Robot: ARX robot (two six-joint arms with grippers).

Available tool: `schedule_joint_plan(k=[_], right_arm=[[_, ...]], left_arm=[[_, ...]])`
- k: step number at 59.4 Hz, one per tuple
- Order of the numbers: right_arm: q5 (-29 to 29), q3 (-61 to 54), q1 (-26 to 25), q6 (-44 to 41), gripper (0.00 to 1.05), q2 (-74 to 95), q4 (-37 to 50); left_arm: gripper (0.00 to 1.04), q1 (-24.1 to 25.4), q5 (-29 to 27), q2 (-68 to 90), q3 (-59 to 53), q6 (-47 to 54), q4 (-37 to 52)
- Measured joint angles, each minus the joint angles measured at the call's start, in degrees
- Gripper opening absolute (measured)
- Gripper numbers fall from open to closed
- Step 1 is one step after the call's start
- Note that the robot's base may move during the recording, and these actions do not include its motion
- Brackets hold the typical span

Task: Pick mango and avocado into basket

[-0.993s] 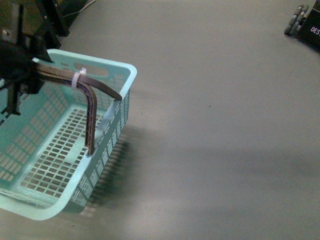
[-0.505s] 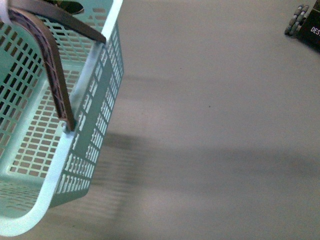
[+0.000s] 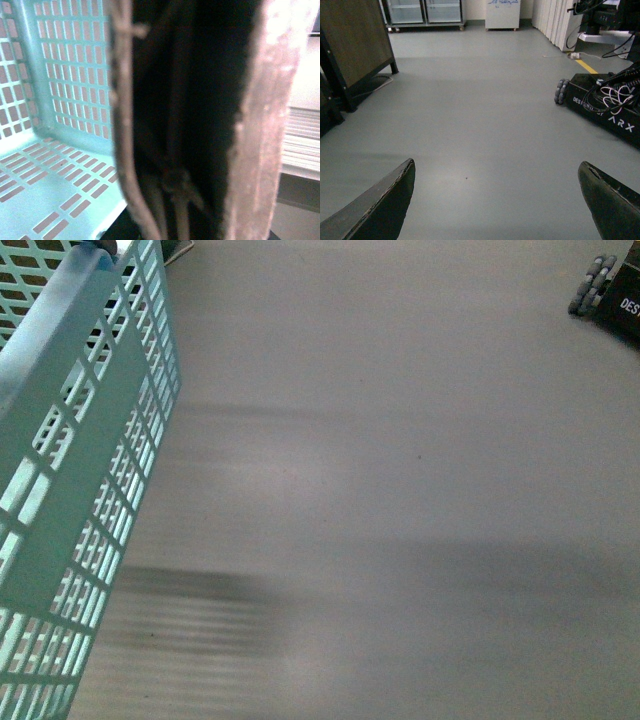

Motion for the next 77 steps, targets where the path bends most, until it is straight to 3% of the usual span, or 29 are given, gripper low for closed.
schedule_joint_plan(k=[77], right_arm=[[0.0,0.0,0.0,-0.02,0.96,0.0,-0.02]], left_arm=[[0.14,-0.04,0.02,0.0,-0.11,0.0,-0.22]])
